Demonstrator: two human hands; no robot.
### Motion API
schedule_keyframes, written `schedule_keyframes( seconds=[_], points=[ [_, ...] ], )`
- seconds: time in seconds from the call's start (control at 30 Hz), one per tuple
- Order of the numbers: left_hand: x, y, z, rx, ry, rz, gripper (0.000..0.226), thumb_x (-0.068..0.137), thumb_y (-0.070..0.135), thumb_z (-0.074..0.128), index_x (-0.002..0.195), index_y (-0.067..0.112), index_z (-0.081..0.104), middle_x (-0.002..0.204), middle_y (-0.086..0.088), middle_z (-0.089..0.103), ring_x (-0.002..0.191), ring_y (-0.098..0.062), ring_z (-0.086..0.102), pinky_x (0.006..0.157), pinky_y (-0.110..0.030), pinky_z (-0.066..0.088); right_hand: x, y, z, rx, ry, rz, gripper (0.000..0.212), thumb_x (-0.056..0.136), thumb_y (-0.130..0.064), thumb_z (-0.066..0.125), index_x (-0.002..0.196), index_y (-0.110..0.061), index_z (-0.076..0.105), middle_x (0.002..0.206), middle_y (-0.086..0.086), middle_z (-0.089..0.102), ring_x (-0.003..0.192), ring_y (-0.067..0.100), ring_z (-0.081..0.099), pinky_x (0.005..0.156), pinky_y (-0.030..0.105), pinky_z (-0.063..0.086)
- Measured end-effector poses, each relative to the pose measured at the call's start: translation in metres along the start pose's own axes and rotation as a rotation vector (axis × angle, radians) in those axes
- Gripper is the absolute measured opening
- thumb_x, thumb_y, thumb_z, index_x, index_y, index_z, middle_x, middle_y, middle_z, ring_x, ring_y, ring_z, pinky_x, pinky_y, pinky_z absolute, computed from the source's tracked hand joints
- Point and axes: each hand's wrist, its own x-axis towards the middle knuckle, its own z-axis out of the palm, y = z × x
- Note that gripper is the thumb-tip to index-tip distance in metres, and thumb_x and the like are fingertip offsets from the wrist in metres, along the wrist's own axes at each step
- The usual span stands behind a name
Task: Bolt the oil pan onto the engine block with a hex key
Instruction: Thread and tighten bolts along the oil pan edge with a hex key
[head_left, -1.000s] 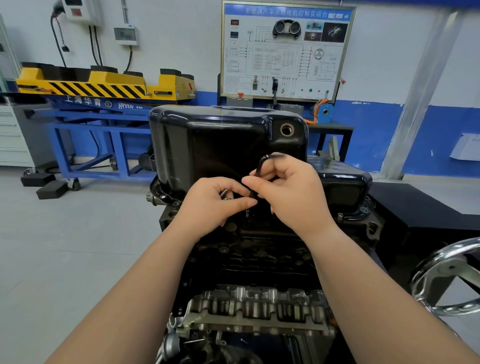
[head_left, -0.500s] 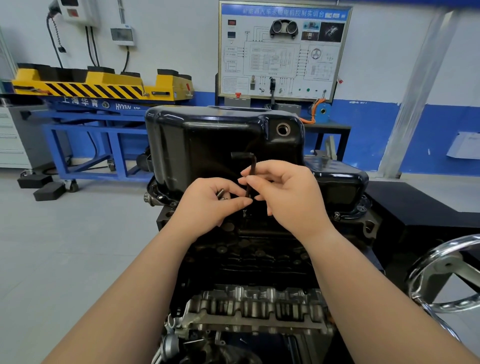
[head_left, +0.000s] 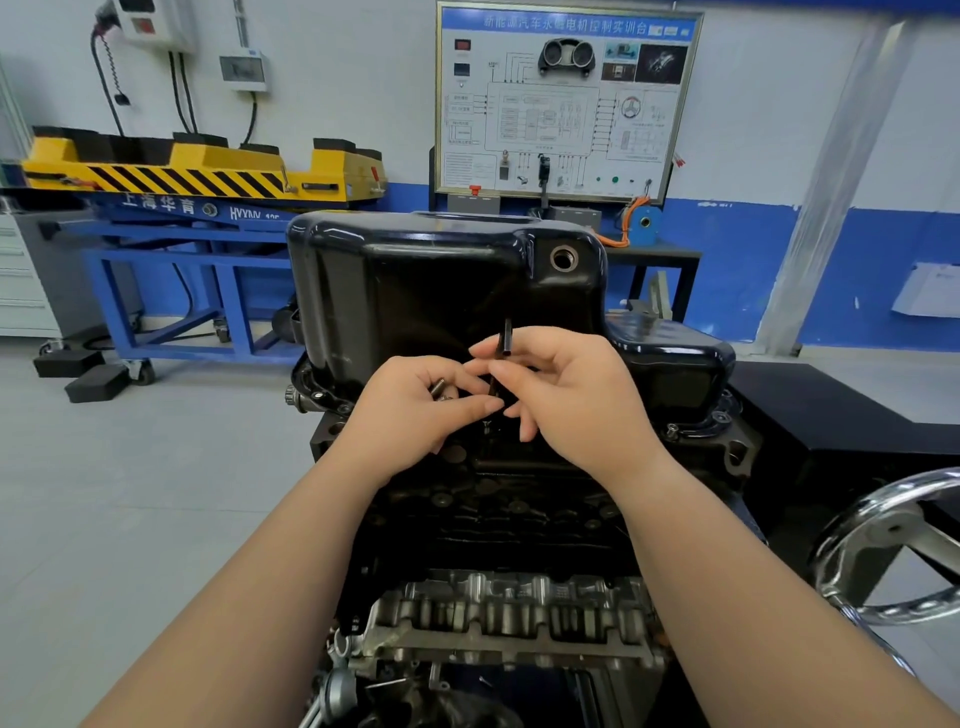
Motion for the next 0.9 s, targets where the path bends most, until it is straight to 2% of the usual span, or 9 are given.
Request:
schedule_keyframes(
  seconds=[0.13,0.2,0.3,0.43,0.53,0.7,0.73,0.8,0.9],
  points=[
    [0.0000,0.0007,0.0004,0.025,0.003,0.011,0.005,0.074,0.031,0.076,0.074,0.030,0.071,0.042,0.008,0.045,0.036,-0.007,0.042,0.046,-0.016,0.039,0.0031,0.0005,0.0012,-0.016,0.089,-0.010,0.010,0.081,-0.011,0.071,0.075,-0.018,0.067,0.069,-0.006,0.068,0.054,0.001,0.060,0.054,0.016,0.049],
    [0.0000,0.0011,0.0004,0.025,0.000,0.012,0.006,0.073,0.032,0.076,0.074,0.031,0.070,0.041,0.008,0.044,0.037,-0.006,0.042,0.046,-0.015,0.039,0.0039,0.0019,0.0037,-0.043,0.125,-0.019,0.015,0.077,-0.014,0.074,0.071,-0.009,0.062,0.070,0.003,0.067,0.061,0.013,0.063,0.055,0.027,0.052],
    [-0.0002,0.0021,-0.0001,0.026,-0.010,0.008,0.007,0.071,0.033,0.076,0.074,0.032,0.070,0.042,0.007,0.044,0.037,-0.006,0.043,0.044,-0.015,0.039,0.0040,0.0013,0.0062,-0.060,0.131,-0.024,0.019,0.077,-0.017,0.075,0.070,-0.013,0.058,0.069,0.001,0.063,0.059,0.020,0.060,0.056,0.033,0.054],
    [-0.0007,0.0030,0.0000,0.026,-0.009,0.023,0.006,0.074,0.033,0.074,0.070,0.036,0.070,0.043,0.007,0.046,0.037,-0.007,0.042,0.043,-0.016,0.037,0.0006,0.0005,0.0041,-0.019,0.008,0.005,0.005,0.086,-0.016,0.067,0.087,-0.021,0.065,0.079,-0.010,0.066,0.047,0.016,0.056,0.060,0.033,0.056],
    [-0.0011,0.0025,-0.0001,0.000,-0.022,0.018,0.003,0.076,0.031,0.073,0.077,0.034,0.073,0.043,0.005,0.046,0.038,-0.009,0.041,0.044,-0.020,0.038,-0.0008,0.0023,0.0007,-0.025,-0.053,-0.001,0.022,0.091,-0.007,0.056,0.099,-0.024,0.067,0.090,-0.009,0.071,0.045,0.010,0.059,0.073,0.026,0.057],
    [-0.0004,0.0004,-0.0004,0.018,-0.003,0.016,0.006,0.073,0.035,0.075,0.077,0.032,0.072,0.042,0.007,0.045,0.037,-0.007,0.043,0.046,-0.018,0.039,0.0023,0.0037,0.0008,-0.007,0.041,0.032,0.011,0.083,-0.011,0.068,0.079,-0.021,0.069,0.075,-0.007,0.071,0.041,0.005,0.053,0.049,0.022,0.050],
    [-0.0003,0.0002,-0.0004,0.025,-0.003,0.019,0.006,0.072,0.036,0.075,0.077,0.034,0.072,0.042,0.007,0.045,0.037,-0.007,0.043,0.046,-0.017,0.039,0.0027,0.0043,0.0020,-0.009,0.062,0.031,0.008,0.081,-0.014,0.072,0.075,-0.017,0.068,0.072,-0.005,0.069,0.043,0.003,0.053,0.047,0.019,0.047],
    [0.0000,0.0004,-0.0004,0.033,-0.004,0.020,0.006,0.071,0.036,0.076,0.074,0.036,0.070,0.043,0.007,0.044,0.038,-0.007,0.044,0.046,-0.017,0.038,0.0028,0.0060,0.0050,-0.014,0.105,0.013,0.019,0.077,-0.016,0.076,0.067,-0.011,0.060,0.069,0.001,0.066,0.047,0.003,0.052,0.048,0.019,0.046],
    [0.0000,0.0011,-0.0007,0.033,-0.008,0.016,0.007,0.072,0.035,0.076,0.070,0.035,0.069,0.044,0.007,0.045,0.039,-0.008,0.045,0.045,-0.017,0.039,0.0025,0.0065,0.0067,-0.001,0.106,0.013,0.026,0.078,-0.017,0.075,0.064,-0.020,0.054,0.067,-0.004,0.064,0.045,0.007,0.052,0.047,0.023,0.049]
  ],
)
